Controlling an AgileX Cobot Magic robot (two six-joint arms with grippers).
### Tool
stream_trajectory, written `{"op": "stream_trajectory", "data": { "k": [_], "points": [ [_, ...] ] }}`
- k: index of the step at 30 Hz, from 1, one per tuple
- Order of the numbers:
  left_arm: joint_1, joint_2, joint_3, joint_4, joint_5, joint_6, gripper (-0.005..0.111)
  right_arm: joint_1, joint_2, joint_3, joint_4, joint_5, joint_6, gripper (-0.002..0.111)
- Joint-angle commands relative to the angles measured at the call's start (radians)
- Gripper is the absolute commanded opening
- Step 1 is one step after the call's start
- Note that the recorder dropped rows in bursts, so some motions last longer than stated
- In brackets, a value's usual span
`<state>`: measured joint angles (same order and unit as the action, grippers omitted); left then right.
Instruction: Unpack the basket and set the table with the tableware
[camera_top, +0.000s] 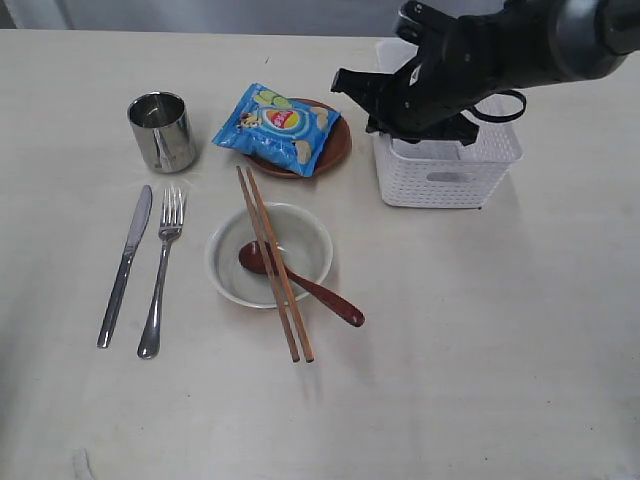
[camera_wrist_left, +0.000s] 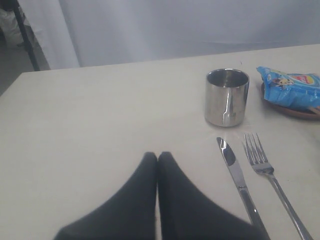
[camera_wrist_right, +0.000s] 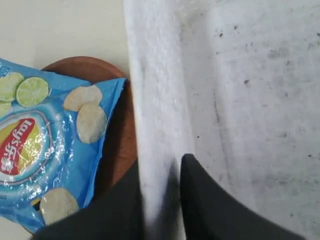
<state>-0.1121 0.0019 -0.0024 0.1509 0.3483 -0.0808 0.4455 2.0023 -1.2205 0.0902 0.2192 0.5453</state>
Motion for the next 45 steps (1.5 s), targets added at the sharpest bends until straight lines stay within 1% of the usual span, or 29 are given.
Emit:
{"op": "stream_trajectory", "data": {
  "k": [1, 2, 5, 10, 15, 16, 18, 19, 21, 22, 23, 24, 28, 35, 40, 45],
  "points": [
    [-0.006, -0.002, 0.002, -0.003, -0.001, -0.002, 0.0, 0.001, 0.005, 0.001, 0.018, -0.035, 0.017, 0.041],
    [-0.006, -0.002, 0.002, -0.003, -0.001, -0.002, 0.0, 0.001, 0.001, 0.001, 0.018, -0.035, 0.017, 0.045],
    [-0.006, -0.002, 0.002, -0.003, -0.001, -0.002, 0.0, 0.001, -0.02, 0.001, 0.018, -0.028, 0.017, 0.051],
    [-0.006, -0.002, 0.002, -0.003, -0.001, -0.002, 0.0, 0.001, -0.11, 0.001, 0.013, -0.021, 0.002, 0.052],
    [-0.006, -0.002, 0.002, -0.003, -0.001, -0.002, 0.0, -0.012, -0.21, 0.001, -0.036, 0.035, -0.104, 0.051],
    [-0.006, -0.002, 0.002, -0.003, -0.001, -0.002, 0.0, -0.013, -0.225, 0.001, -0.074, 0.068, -0.108, 0.049],
    [-0.006, -0.002, 0.002, -0.003, -0.001, -0.002, 0.0, -0.016, -0.238, 0.001, -0.136, 0.142, -0.109, 0.04],
    [-0.006, -0.002, 0.002, -0.003, -0.001, -0.002, 0.0, -0.016, -0.238, 0.001, -0.18, 0.199, -0.112, 0.031],
    [-0.006, -0.002, 0.002, -0.003, -0.001, -0.002, 0.0, -0.016, -0.234, 0.001, -0.22, 0.268, -0.125, 0.019],
    [-0.006, -0.002, 0.002, -0.003, -0.001, -0.002, 0.0, -0.016, -0.227, 0.001, -0.229, 0.306, -0.132, 0.009],
    [-0.006, -0.002, 0.002, -0.003, -0.001, -0.002, 0.0, -0.016, -0.221, 0.001, -0.229, 0.322, -0.142, 0.003],
    [-0.006, -0.002, 0.002, -0.003, -0.001, -0.002, 0.0, -0.016, -0.214, 0.001, -0.229, 0.335, -0.149, 0.0],
    [-0.006, -0.002, 0.002, -0.003, -0.001, -0.002, 0.0, -0.016, -0.17, 0.001, -0.228, 0.347, -0.149, 0.0],
    [-0.006, -0.002, 0.002, -0.003, -0.001, -0.002, 0.0, -0.016, -0.105, 0.001, -0.223, 0.464, -0.146, 0.0],
    [-0.006, -0.002, 0.002, -0.003, -0.001, -0.002, 0.0, 0.012, -0.105, 0.001, -0.176, 0.468, -0.218, 0.0],
    [-0.006, -0.002, 0.002, -0.003, -0.001, -0.002, 0.0, 0.024, -0.105, 0.001, -0.153, 0.456, -0.223, 0.0]
  ]
}}
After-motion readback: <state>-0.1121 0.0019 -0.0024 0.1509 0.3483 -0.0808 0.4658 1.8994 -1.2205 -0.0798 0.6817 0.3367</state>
